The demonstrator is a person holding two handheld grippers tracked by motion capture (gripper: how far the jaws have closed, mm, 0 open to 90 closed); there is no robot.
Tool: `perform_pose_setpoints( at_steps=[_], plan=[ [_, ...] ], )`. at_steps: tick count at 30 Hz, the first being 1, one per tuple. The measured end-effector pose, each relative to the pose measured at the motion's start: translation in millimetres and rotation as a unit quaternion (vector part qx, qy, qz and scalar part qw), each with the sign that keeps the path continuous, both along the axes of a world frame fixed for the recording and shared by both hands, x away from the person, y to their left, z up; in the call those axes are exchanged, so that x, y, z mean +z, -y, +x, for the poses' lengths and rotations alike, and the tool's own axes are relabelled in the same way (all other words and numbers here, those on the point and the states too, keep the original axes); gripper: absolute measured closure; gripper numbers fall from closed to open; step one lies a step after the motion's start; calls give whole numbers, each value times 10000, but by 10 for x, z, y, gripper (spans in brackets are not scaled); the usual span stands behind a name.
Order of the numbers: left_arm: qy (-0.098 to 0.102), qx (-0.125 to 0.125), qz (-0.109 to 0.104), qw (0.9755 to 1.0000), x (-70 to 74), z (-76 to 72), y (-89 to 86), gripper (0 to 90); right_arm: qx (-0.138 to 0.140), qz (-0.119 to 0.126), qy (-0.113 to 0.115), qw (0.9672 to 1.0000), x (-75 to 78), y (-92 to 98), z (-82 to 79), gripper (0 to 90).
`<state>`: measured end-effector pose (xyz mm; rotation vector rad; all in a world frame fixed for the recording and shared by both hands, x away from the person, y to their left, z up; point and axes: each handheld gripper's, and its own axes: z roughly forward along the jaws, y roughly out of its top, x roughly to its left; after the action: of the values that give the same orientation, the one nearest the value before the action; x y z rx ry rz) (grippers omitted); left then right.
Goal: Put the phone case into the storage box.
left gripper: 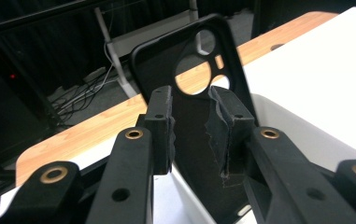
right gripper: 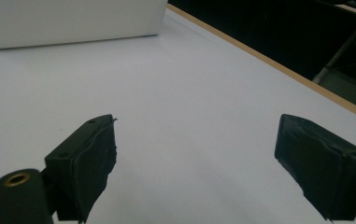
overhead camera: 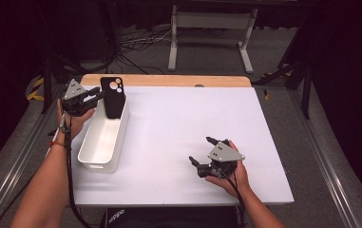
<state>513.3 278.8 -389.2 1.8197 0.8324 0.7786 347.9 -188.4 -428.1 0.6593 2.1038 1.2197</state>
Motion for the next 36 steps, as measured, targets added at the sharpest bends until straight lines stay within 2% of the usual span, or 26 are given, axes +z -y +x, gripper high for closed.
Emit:
perform_pose_setpoints(
  at_steps=[2,5,6,15,20,23,28,33,36],
  plan=[
    [34,-17,40,10000,19,-33,21,697,3,-2,15,10000,2,7,-4,133],
    [55,-27,-58,10000,46,-82,45,678,11,6,11,10000,0,10,-2,133],
    [129,-25,-50,9999,67,-113,61,661,33,0,22,10000,-1,8,-3,133],
    [290,-129,-91,9995,137,-263,121,614,92,31,52,9999,9,15,-3,133],
    [279,-210,-109,9993,143,-315,138,578,109,12,32,9999,4,7,-2,133],
    [333,-277,-60,9990,154,-359,171,529,121,8,36,9999,7,3,-6,133],
    [419,-322,-60,9986,187,-415,207,498,126,8,52,9999,15,8,-14,132],
    [424,-357,-69,9984,216,-491,224,459,184,30,88,9998,30,7,-13,133],
    [444,-428,2,9981,229,-539,245,448,230,72,70,9997,34,9,7,132]
  ],
)
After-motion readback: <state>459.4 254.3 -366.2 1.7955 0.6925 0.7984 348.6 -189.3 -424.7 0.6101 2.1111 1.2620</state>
